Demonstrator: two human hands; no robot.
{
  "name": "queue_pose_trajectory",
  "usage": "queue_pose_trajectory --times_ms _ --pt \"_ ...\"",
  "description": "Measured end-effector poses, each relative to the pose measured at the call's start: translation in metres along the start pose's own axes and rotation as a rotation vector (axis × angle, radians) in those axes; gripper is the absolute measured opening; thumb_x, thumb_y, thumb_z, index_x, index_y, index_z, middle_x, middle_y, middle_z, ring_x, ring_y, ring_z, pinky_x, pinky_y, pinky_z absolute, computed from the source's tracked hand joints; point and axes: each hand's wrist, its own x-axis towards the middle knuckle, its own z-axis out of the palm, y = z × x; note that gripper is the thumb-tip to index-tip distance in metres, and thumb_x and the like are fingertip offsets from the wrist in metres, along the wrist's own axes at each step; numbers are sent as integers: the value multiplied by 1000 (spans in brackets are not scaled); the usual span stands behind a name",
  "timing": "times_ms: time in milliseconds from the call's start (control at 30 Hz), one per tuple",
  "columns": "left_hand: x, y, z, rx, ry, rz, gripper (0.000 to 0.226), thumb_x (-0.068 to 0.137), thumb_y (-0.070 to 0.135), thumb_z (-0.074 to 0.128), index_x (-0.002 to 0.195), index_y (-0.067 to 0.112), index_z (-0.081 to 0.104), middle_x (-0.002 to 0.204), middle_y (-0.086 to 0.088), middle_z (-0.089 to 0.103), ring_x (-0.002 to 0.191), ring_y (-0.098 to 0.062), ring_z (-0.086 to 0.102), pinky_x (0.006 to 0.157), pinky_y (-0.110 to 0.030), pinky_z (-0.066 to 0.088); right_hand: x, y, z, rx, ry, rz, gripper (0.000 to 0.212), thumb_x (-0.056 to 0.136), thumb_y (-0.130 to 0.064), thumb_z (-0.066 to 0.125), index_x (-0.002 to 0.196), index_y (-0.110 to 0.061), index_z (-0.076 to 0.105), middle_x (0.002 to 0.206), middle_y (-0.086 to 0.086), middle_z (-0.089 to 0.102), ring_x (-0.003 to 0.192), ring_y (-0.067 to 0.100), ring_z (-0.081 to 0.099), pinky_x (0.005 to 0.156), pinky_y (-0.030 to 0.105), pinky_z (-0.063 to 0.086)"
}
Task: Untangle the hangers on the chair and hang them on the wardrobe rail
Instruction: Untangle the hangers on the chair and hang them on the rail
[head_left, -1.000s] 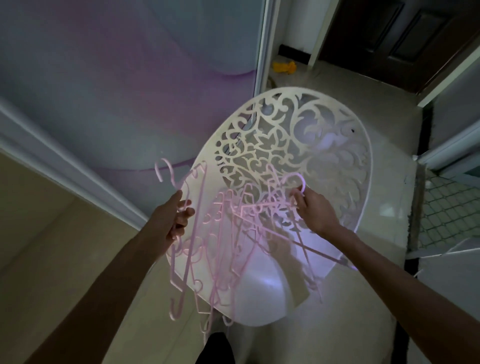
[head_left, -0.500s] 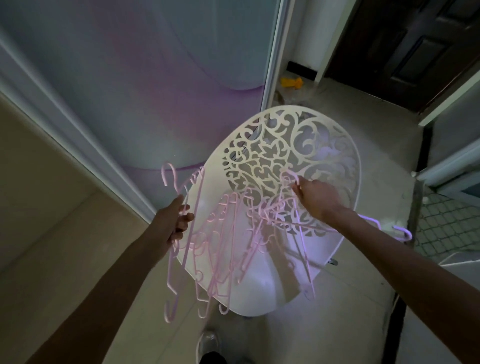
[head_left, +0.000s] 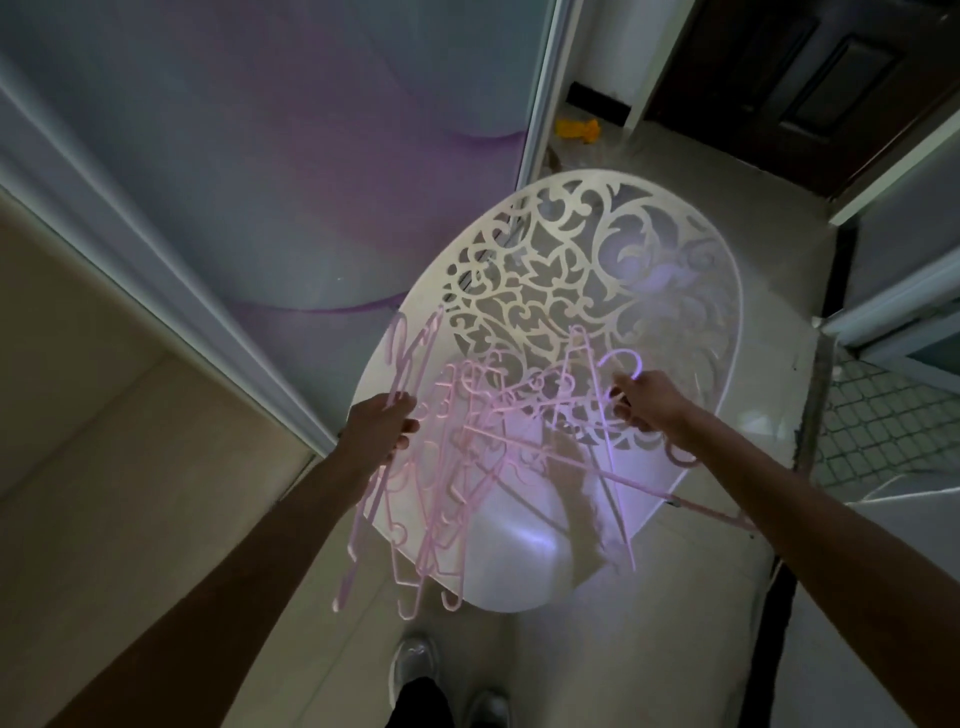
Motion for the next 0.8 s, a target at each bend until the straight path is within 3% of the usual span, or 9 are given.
queue_pose_trajectory --times_ms 100,300,400,500,600,800 --pt "-4 -1 -2 4 -23 -4 16 97 25 49 106 16 57 66 1 54 50 -9 38 33 -11 25 -17 22 2 219 -26 44 36 99 -20 39 68 -10 54 30 -3 46 22 3 33 29 8 23" --pt "-37 15 -25 6 15 4 27 98 24 45 117 12 61 64 3 61 52 -10 43 43 -17 25 -63 8 -3 404 -61 -45 38 101 -23 37 69 -9 54 36 -2 46 27 3 32 32 10 23" --pt "-66 20 -42 -75 27 -16 26 96 21 50 115 7 61 49 7 65 45 -9 50 47 -20 23 -97 -13 -9 345 -141 -128 39 101 -30 36 74 -8 54 51 6 47 29 3 34 34 12 24" --pt "-110 25 -57 -131 26 -22 21 95 20 51 112 9 58 47 7 65 30 -1 48 37 -12 26 -131 -34 -14 177 -208 -175 42 99 -37 38 68 -12 53 56 6 50 34 4 39 40 16 30" --pt "-166 19 -79 -201 51 -25 16 95 18 50 107 10 56 47 5 65 29 -1 48 31 -7 24 -177 -58 -18 33 -322 -206 38 98 -37 41 72 -12 52 60 4 54 46 10 46 41 15 36" --pt "-275 -3 -132 -373 117 5 14 98 17 43 95 12 56 53 4 69 34 -3 55 30 -7 26 -267 -106 2 -64 -538 -401 15 89 -4 57 76 -10 59 58 6 57 34 3 47 36 12 33"
